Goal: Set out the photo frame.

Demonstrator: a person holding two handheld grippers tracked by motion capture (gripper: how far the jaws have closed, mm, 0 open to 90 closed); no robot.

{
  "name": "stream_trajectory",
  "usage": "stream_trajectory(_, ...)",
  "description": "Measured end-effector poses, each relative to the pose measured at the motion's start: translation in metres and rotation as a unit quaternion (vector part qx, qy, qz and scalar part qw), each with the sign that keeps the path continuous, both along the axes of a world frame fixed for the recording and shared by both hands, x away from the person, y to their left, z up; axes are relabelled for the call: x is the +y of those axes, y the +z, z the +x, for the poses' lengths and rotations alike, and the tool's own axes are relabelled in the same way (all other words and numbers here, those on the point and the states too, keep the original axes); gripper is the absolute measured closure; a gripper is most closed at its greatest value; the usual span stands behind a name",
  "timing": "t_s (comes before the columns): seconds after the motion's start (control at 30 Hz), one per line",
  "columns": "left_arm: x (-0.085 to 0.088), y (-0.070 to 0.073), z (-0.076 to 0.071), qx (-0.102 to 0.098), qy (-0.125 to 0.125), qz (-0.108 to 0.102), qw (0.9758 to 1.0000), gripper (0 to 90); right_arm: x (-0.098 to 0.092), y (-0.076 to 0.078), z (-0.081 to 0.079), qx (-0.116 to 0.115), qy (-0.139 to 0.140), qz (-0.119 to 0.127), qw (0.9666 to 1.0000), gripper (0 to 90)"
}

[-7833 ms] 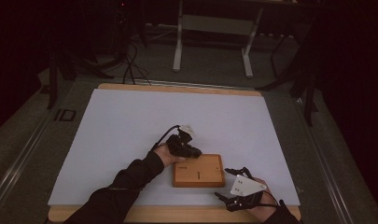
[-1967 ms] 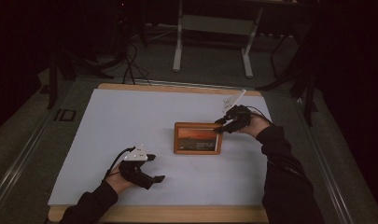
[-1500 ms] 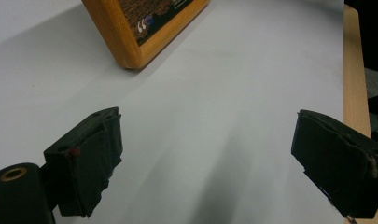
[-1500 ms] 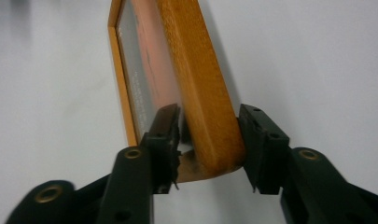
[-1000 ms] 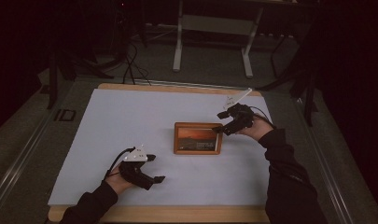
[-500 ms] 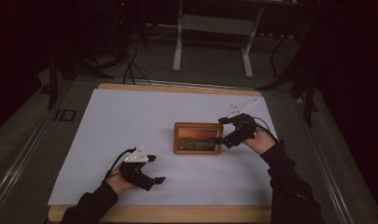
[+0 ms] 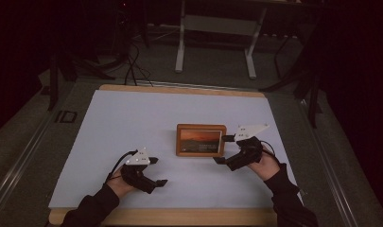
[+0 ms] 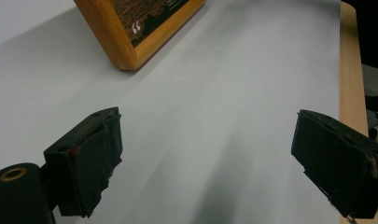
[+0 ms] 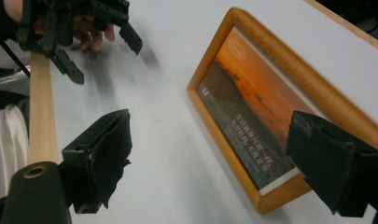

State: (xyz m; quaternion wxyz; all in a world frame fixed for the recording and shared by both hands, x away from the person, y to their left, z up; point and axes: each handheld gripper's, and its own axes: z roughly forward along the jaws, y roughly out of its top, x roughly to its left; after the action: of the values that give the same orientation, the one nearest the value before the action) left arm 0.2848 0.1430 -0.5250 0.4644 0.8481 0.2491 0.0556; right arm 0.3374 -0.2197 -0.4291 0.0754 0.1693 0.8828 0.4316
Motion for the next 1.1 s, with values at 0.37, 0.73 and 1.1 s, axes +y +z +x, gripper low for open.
stream_trajectory(0.37,0.000,0.000,-0.001,-0.003,-0.004,0.005,1.0000,9.1,0.000,-0.036,-0.019,0.010,0.000,0.017,0.9998,14.1)
stream_trajectory(0.73,-0.001,0.000,-0.001,-0.004,-0.004,0.005,1.0000,9.1,-0.004,-0.063,-0.034,0.019,-0.004,0.018,0.9997,14.3)
stream_trajectory(1.1,-0.001,-0.001,-0.002,-0.004,-0.007,0.006,0.9999,9.1,-0.012,-0.072,-0.047,0.005,-0.020,0.038,0.9991,14.3)
